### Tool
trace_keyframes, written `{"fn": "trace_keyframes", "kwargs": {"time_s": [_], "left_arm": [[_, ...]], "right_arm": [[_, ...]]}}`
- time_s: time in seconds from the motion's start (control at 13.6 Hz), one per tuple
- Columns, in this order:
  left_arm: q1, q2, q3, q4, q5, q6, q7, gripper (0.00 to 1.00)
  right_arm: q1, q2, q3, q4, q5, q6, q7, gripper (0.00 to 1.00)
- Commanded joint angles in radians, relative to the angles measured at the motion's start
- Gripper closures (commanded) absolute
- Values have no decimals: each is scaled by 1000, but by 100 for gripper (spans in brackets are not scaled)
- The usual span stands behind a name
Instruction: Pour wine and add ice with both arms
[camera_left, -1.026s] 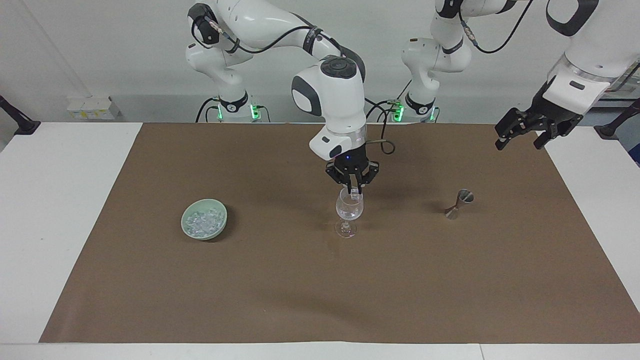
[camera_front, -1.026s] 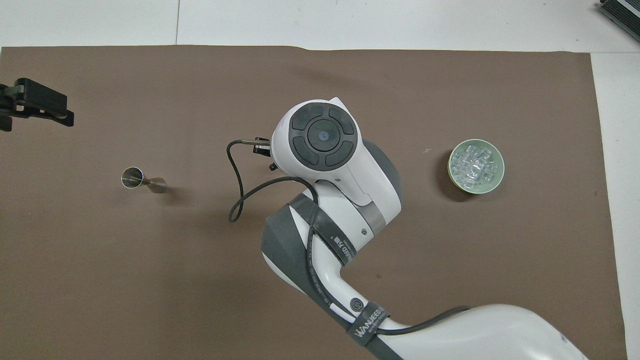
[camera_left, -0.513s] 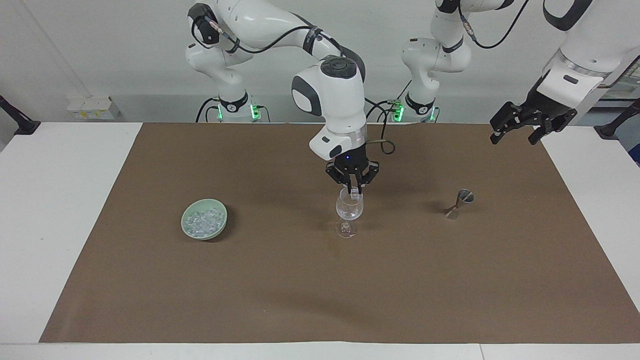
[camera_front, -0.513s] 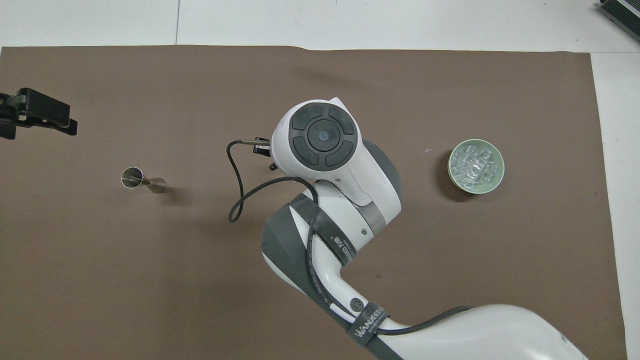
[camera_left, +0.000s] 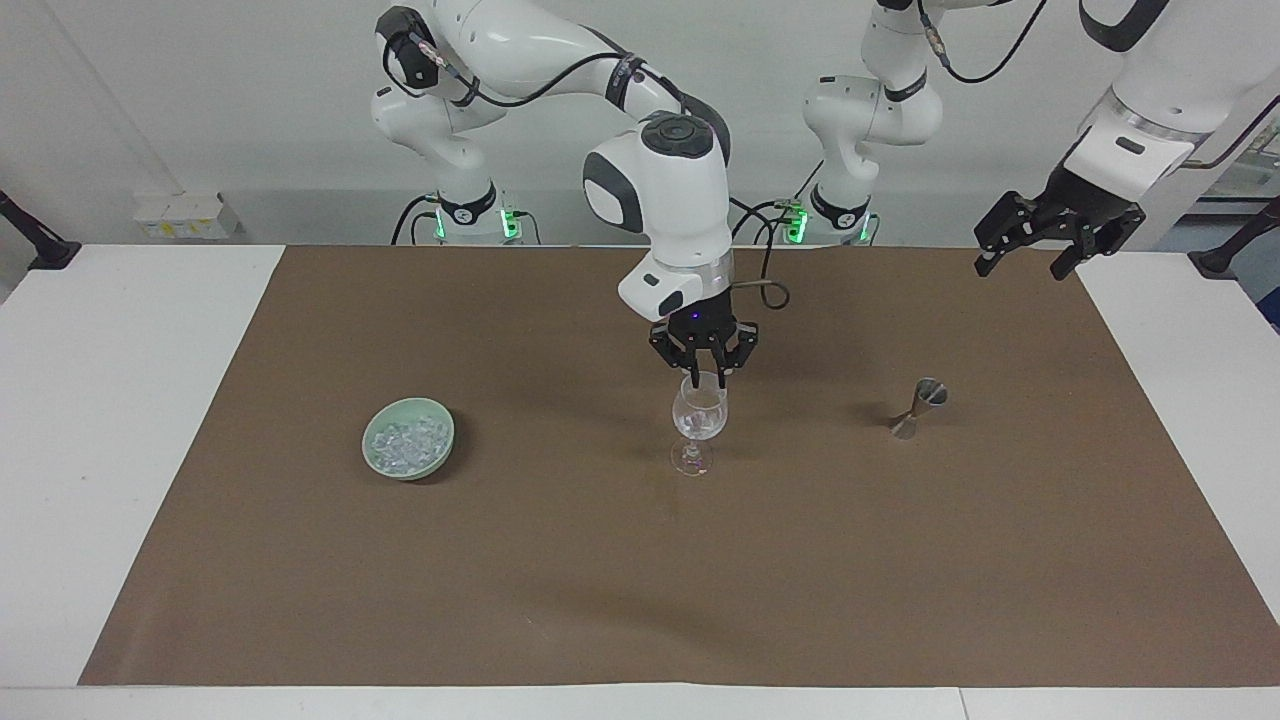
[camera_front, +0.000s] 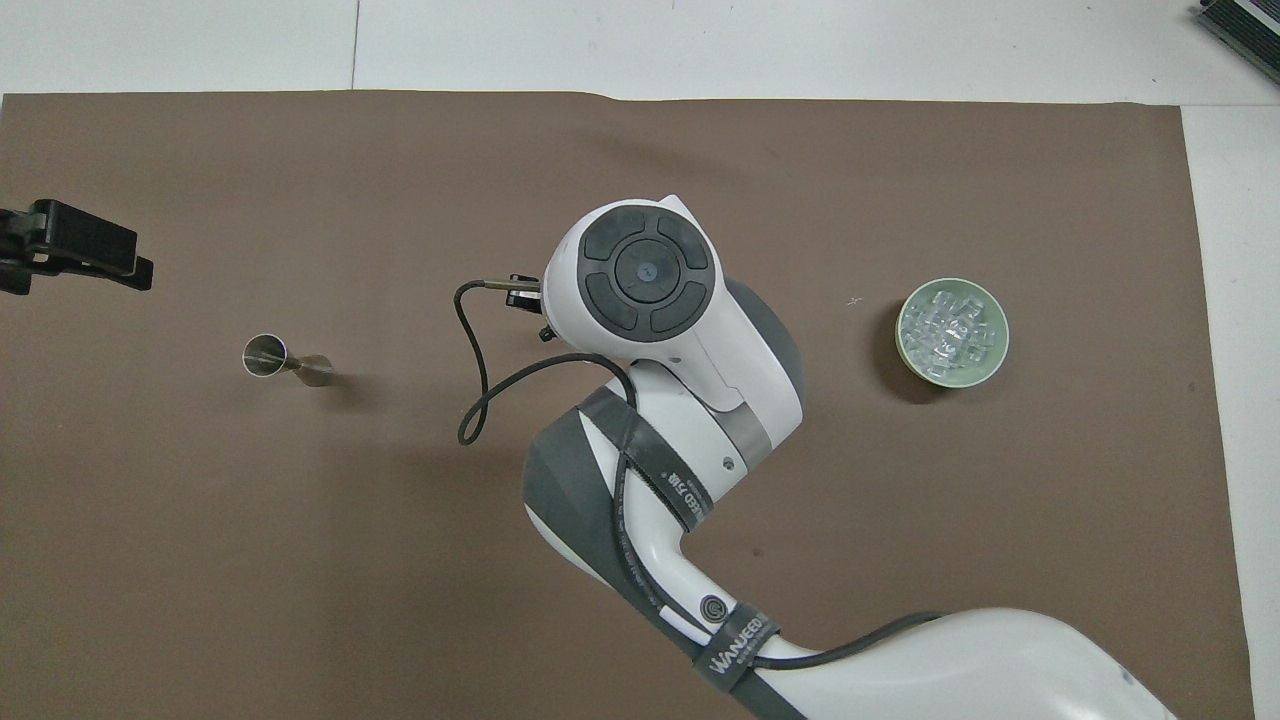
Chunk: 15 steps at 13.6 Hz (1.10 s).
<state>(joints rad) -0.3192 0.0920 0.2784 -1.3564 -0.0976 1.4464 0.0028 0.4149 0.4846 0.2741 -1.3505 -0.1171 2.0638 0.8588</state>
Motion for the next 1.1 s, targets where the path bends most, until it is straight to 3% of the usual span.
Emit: {"fn": "trace_keyframes", "kwargs": {"time_s": [0.0,0.81,1.03], "left_arm": [[-32,-70,9,-98,35,58,13,0],[-38,-60,10,-84,50,80,16,0],[-38,-60,8,-86,49,85,17,0]], "right_arm": [[-4,-8,7,-12,-21,1,20,65],[-16,-24,5,33,-7,-71,26,64],[-59,-110,4,-10,-3,-106,6,35]]}}
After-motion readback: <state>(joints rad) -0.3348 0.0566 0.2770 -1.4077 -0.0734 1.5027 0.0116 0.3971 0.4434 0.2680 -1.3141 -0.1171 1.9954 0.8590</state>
